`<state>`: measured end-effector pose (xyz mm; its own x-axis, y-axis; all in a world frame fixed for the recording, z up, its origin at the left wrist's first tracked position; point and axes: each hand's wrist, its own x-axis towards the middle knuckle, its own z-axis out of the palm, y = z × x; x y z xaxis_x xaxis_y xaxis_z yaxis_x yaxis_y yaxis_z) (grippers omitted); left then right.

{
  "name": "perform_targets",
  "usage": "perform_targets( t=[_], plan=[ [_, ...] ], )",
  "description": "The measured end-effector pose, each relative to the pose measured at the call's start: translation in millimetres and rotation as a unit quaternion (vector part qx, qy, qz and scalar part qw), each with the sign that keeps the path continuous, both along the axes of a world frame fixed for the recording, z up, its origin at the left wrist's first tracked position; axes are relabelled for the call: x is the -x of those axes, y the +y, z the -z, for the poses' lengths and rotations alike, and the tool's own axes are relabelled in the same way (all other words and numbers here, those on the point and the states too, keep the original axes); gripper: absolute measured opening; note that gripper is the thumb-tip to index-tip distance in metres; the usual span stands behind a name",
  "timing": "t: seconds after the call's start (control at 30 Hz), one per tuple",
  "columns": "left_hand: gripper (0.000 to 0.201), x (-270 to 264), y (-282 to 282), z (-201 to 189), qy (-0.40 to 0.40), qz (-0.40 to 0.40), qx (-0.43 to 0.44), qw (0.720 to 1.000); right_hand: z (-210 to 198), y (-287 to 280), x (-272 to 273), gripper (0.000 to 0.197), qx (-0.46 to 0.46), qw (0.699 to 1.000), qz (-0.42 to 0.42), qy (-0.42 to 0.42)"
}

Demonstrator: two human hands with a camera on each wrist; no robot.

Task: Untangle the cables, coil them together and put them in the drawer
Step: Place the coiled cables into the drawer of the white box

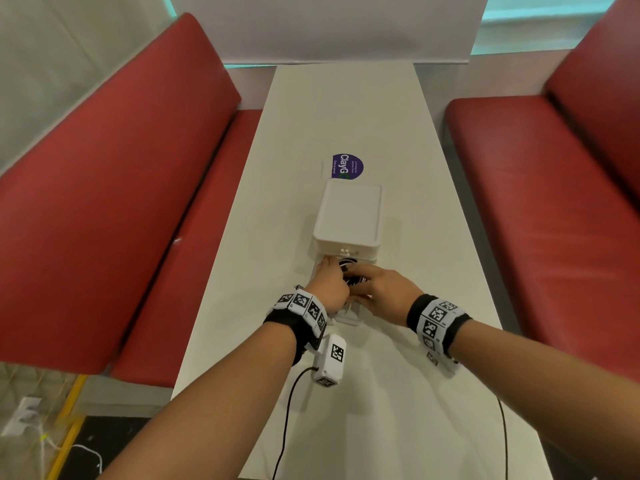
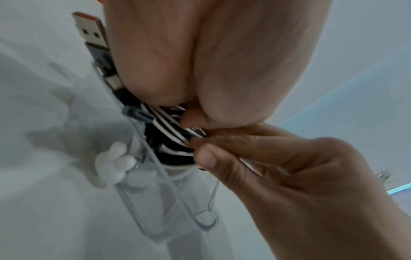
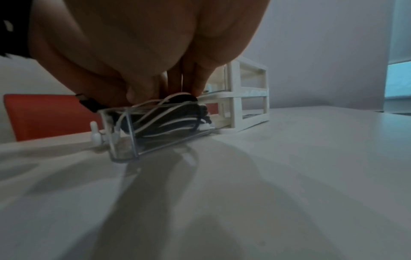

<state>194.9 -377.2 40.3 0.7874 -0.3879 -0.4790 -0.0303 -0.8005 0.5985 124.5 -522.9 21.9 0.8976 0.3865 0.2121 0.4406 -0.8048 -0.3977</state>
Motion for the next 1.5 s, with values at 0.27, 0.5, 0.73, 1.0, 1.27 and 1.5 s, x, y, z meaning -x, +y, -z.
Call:
perform_targets(
  t=[0.27, 0.5, 0.73, 1.0, 1.27, 1.5],
  plan=[
    [0.046, -5.2, 14.0, -5.4, 0.001, -0.060, 0.078, 0.995, -2.6, 4.3, -20.4, 0.042, 0.048, 0.998, -0.011, 0.035],
    [0.036, 0.1, 35.7, -12.8, -0.096, -0.156, 0.117, 0.976, 10.0, 12.2, -24.3, 0.033, 0.067, 0.996, -0.027, 0.047],
    [0.043, -8.8, 122.2, -23.9, -0.104, -0.024, 0.062, 0.992, 9.4, 9.7, -31.7, 0.037, 0.065, 0.991, -0.015, 0.115],
    [0.057, 31.4, 112.1, 4.2, -0.058, -0.122, 0.151, 0.979, 13.8, 8.8, -31.6, 0.035, 0.016, 0.992, 0.007, 0.124],
    [0.026, 54.2, 79.3, 16.1, -0.244, -0.051, 0.138, 0.958, 20.3, 11.7, -15.1, 0.030, -0.014, 0.997, 0.057, 0.040],
    [0.040, 59.0, 73.2, 15.8, -0.226, 0.081, 0.140, 0.960, 27.7, 8.6, 2.5, 0.027, -0.150, 0.966, 0.204, 0.049]
  ],
)
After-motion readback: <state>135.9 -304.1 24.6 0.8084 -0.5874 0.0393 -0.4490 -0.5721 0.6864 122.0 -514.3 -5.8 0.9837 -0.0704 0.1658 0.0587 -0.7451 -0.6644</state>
